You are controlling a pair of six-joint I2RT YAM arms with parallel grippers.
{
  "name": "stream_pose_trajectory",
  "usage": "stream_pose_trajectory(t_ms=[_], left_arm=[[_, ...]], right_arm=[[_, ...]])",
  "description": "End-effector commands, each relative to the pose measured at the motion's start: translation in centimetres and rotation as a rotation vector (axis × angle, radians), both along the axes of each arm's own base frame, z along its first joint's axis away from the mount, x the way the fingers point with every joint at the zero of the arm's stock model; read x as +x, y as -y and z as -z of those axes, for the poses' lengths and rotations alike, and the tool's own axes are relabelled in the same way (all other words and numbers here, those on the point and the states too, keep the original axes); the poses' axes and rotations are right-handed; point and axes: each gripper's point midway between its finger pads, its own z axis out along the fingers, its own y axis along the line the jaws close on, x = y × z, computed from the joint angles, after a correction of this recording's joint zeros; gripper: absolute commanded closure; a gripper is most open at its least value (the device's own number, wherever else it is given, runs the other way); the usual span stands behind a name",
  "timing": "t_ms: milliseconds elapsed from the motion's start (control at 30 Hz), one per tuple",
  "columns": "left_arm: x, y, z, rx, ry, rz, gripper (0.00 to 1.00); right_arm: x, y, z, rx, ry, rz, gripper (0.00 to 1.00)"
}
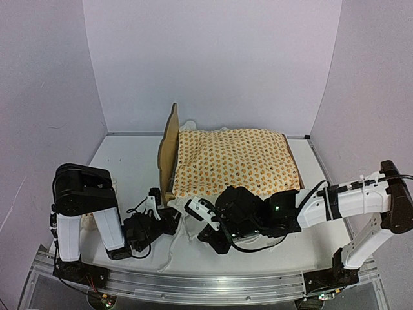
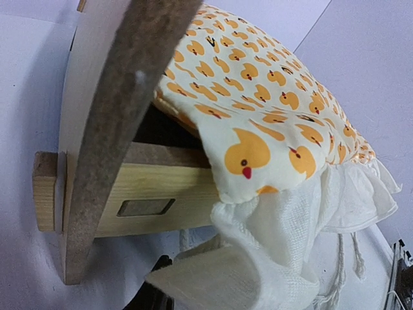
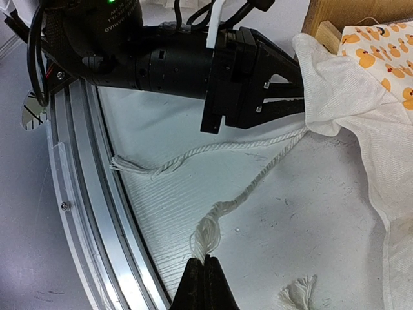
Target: Set up the pet bed
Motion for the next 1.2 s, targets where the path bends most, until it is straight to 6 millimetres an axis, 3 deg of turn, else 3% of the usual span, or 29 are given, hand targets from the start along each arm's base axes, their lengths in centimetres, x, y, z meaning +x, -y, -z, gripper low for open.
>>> stream_pose_trajectory(t_ms=[0,333,533,633,800,867,1167], left_arm=[[1.2,0.0,-0.4,-0.04,0.012,-0.06,0.75],[2.0,1.1,0.4,-0.034,0.008,-0.035,0.78],[2.2,0.9,0.4,-0.033,0.006,-0.031,0.93],[1.8,0.6,-0.5,-0.031,0.022,-0.018,1.0],[0.7,-1.2,-2.3,-0.046,0.032,-0.009,1.0],[0.2,-1.6,-3.4,-0.06,0.037,0.004,1.0],[-1.3,-1.6,-3.2,0.035,-0.077,0.078,1.0]], right_arm=[[0.4,-1.0,-3.4,0.095,0.031,-0.004,1.0],[0.4,-1.0,-3.6,0.099,0.035,-0.006,1.0],[0.6,-0.6,-3.1,0.09,0.036,0.015,1.0],[2.0,0.1,-2.6,0.074,0.075,0.099,1.0],[3.9,0.3,-1.1,0.073,0.066,0.192,1.0],[4.7,-0.1,-0.4,0.078,0.032,0.201,1.0],[7.6,-5.3,0.8,0.107,0.012,0.114,1.0]])
